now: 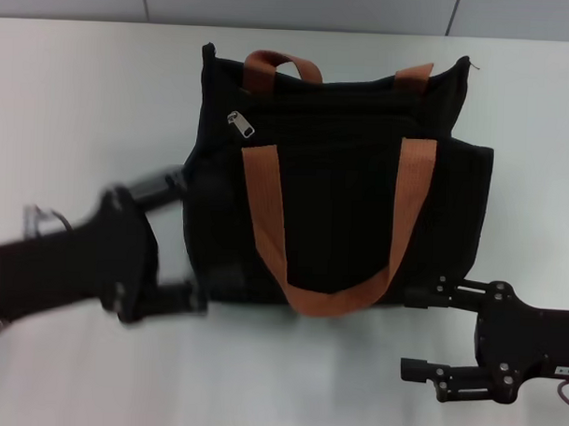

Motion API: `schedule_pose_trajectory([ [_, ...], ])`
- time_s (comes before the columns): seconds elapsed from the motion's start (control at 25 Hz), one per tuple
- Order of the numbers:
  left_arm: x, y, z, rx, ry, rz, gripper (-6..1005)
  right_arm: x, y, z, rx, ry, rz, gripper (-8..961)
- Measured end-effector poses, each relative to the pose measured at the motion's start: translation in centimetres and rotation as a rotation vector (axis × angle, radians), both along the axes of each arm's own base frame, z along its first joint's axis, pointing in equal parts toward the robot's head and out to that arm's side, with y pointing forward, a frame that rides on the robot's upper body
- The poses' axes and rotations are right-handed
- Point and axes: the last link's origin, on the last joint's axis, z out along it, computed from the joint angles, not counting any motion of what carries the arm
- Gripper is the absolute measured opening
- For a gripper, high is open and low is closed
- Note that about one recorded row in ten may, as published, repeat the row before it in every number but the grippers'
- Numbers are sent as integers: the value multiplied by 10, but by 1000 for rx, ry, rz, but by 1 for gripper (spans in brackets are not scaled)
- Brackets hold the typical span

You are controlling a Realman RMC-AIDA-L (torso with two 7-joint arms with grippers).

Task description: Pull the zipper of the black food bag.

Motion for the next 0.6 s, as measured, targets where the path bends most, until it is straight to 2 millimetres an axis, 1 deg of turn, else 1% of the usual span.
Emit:
schedule_pose_trajectory([
  [0.16, -4, 12, 19, 207, -99, 88, 814, -1, 0, -2, 3, 11, -10, 807],
  [0.28, -13, 21, 29, 273, -102, 171, 812, -1, -1, -2, 1, 15, -15, 808],
  [0.32, -17, 24, 32, 281, -91, 194, 811, -1, -1, -3, -1, 17, -18, 808],
  [0.36, -29, 32, 40, 295, -40, 258, 810, -1, -1, -3, -3, 18, -23, 808],
  [0.44, -32, 35, 42, 296, -22, 277, 808, -1, -1, -3, -5, 19, -25, 807],
  [0.52, -45, 42, 45, 272, 77, 322, 806, -1, -1, -3, -7, 19, -29, 807],
  [0.56, -49, 46, 44, 245, 132, 331, 806, -1, -1, -3, -9, 20, -32, 806],
  [0.6, -49, 46, 44, 245, 132, 331, 805, -1, -1, -3, -12, 20, -36, 806],
])
